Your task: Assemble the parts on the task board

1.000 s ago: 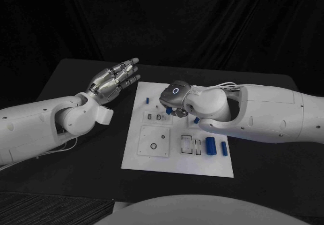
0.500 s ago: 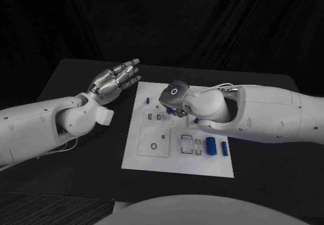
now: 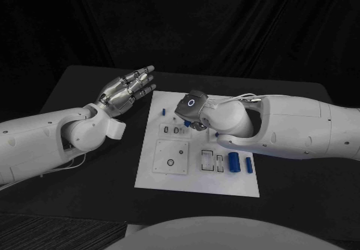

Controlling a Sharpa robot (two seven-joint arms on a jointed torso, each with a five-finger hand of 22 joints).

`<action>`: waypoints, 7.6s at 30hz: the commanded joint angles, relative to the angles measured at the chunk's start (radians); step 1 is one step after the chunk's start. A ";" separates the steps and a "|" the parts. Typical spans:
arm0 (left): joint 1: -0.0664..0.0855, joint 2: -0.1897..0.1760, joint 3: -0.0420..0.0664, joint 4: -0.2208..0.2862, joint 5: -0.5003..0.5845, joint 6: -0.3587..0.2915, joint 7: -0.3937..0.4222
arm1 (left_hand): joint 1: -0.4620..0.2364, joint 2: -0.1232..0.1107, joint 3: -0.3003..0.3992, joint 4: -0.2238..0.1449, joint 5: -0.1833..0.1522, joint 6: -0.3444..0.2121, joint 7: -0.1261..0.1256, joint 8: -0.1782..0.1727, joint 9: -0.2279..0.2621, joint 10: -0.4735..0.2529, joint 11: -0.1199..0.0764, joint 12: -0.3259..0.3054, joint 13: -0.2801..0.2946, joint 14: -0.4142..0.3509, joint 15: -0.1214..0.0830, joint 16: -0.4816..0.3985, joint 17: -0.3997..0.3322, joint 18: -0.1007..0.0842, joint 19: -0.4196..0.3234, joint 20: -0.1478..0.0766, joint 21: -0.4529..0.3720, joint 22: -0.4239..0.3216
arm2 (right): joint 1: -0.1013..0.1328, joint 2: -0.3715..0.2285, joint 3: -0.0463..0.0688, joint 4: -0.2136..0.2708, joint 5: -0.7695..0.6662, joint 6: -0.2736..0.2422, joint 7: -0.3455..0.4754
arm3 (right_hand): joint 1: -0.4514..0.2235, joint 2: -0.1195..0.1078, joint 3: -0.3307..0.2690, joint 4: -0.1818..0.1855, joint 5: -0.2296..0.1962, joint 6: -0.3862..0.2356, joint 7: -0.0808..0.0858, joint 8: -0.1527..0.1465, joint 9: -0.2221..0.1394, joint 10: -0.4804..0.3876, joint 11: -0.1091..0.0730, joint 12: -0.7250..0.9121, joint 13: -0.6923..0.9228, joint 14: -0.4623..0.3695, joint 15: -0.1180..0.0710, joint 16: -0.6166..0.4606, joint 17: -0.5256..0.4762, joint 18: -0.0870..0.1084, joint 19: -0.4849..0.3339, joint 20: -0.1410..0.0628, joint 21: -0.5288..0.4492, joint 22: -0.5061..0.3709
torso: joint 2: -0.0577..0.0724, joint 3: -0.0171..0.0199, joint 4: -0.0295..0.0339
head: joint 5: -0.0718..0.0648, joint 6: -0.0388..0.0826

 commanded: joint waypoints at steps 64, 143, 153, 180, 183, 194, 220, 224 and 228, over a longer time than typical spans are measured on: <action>-0.007 0.004 0.001 -0.001 0.000 0.036 -0.021 | 0.008 0.007 0.011 0.003 0.004 0.005 0.007 0.006 0.001 0.000 0.013 -0.001 -0.001 -0.004 0.003 -0.004 -0.001 -0.007 0.002 0.006 -0.001 0.000 | -0.023 0.014 0.001 -0.015 -0.024 0.014 0.019 | -0.071 -0.017 -0.004 -0.044 -0.141 -0.130 -0.023 -0.149 -0.045 0.105 -0.018 0.003 0.264 0.097 -0.022 0.001 0.225 -0.002 0.028 -0.020 0.011 0.204 | -0.001 0.0006 -0.0006 | 0.007 0.000; 0.225 0.459 0.002 -0.279 -0.629 0.425 -1.318 | -0.492 -0.056 -0.216 -0.003 -0.402 0.710 0.004 0.160 0.164 1.564 -0.029 1.567 1.568 1.567 -0.150 1.567 1.570 -0.121 1.446 -0.120 1.490 1.406 | -0.021 -0.432 0.000 0.004 0.639 -0.635 0.228 | -0.452 0.253 -0.474 0.176 -0.239 0.019 0.030 0.069 0.082 0.105 0.037 0.003 0.264 0.106 0.034 0.029 0.263 -0.046 0.104 0.032 0.205 0.262 | -0.082 0.1027 -0.0708 | 0.059 0.000; 0.200 0.457 0.002 -0.285 -0.629 0.373 -1.318 | -0.442 -0.060 -0.173 -0.029 -0.402 0.721 0.003 0.138 0.159 1.564 -0.029 1.567 1.568 1.567 -0.150 1.567 1.570 -0.120 1.443 -0.120 1.484 1.401 | -0.022 -0.435 0.000 0.007 0.631 -0.623 0.216 | -0.359 0.267 -0.478 0.173 -0.132 0.000 0.032 0.088 0.106 0.105 0.042 0.003 0.264 0.106 0.038 0.029 0.263 -0.045 0.101 0.035 0.200 0.260 | -0.088 0.1045 -0.0710 | 0.075 0.000; 0.132 0.490 0.002 -0.361 -0.629 0.293 -1.314 | -0.387 -0.062 -0.073 -0.071 -0.342 0.751 -0.008 0.117 0.169 1.564 -0.040 1.567 1.568 1.567 -0.161 1.567 1.570 -0.114 1.430 -0.130 1.463 1.383 | -0.025 -0.429 0.000 0.007 0.568 -0.642 0.208 | -0.297 0.265 -0.490 0.174 -0.117 0.005 0.033 0.116 0.129 0.105 0.045 0.003 0.264 0.106 0.042 0.029 0.263 -0.043 0.097 0.039 0.194 0.257 | -0.089 0.1045 -0.0737 | 0.075 0.000; 0.129 0.495 0.002 -0.372 -0.629 0.295 -1.314 | -0.382 -0.063 -0.065 -0.076 -0.337 0.750 -0.008 0.115 0.170 1.564 -0.041 1.567 1.568 1.567 -0.161 1.567 1.570 -0.114 1.430 -0.130 1.463 1.383 | -0.026 -0.426 0.000 0.006 0.568 -0.640 0.207 | -0.297 0.265 -0.490 0.174 -0.118 0.005 0.033 0.117 0.129 0.105 0.045 0.003 0.264 0.106 0.042 0.029 0.263 -0.042 0.097 0.039 0.193 0.257 | -0.090 0.1048 -0.0729 | 0.074 0.000; 0.109 0.501 0.002 -0.391 -0.629 0.304 -1.310 | -0.386 -0.065 -0.053 -0.074 -0.347 0.754 -0.009 0.113 0.172 1.564 -0.041 1.567 1.568 1.567 -0.162 1.567 1.570 -0.114 1.429 -0.131 1.460 1.382 | -0.030 -0.424 0.000 0.006 0.568 -0.655 0.213 | -0.295 0.267 -0.490 0.174 -0.120 0.009 0.034 0.120 0.131 0.105 0.044 0.003 0.264 0.106 0.043 0.029 0.263 -0.041 0.093 0.040 0.187 0.255 | -0.090 0.1050 -0.0737 | 0.067 0.000; 0.088 0.519 0.002 -0.428 -0.629 0.330 -1.311 | -0.389 -0.065 -0.041 -0.073 -0.349 0.759 -0.010 0.112 0.174 1.564 -0.042 1.567 1.568 1.567 -0.163 1.567 1.570 -0.111 1.420 -0.132 1.451 1.370 | -0.037 -0.428 0.000 0.006 0.568 -0.658 0.212 | -0.290 0.269 -0.491 0.173 -0.117 0.011 0.034 0.123 0.133 0.105 0.043 0.003 0.264 0.106 0.043 0.029 0.263 -0.038 0.089 0.040 0.180 0.252 | -0.091 0.1052 -0.0744 | 0.061 0.000; 0.084 0.523 0.002 -0.435 -0.629 0.334 -1.310 | -0.390 -0.065 -0.038 -0.073 -0.351 0.760 -0.010 0.111 0.175 1.564 -0.042 1.567 1.568 1.567 -0.163 1.567 1.570 -0.110 1.419 -0.132 1.450 1.369 | -0.037 -0.427 0.000 0.006 0.568 -0.656 0.212 | -0.289 0.269 -0.491 0.173 -0.116 0.012 0.034 0.124 0.133 0.105 0.043 0.003 0.264 0.106 0.043 0.029 0.263 -0.038 0.088 0.040 0.179 0.251 | -0.091 0.1052 -0.0740 | 0.062 0.000; 0.082 0.529 0.002 -0.442 -0.629 0.333 -1.309 | -0.388 -0.066 -0.030 -0.075 -0.352 0.766 -0.012 0.113 0.177 1.564 -0.043 1.567 1.568 1.567 -0.163 1.567 1.570 -0.109 1.415 -0.132 1.447 1.365 | -0.038 -0.426 0.000 0.006 0.568 -0.651 0.210 | -0.289 0.269 -0.491 0.173 -0.116 0.012 0.034 0.124 0.133 0.105 0.043 0.003 0.264 0.106 0.043 0.029 0.263 -0.038 0.088 0.040 0.179 0.251 | -0.091 0.1053 -0.0732 | 0.060 0.000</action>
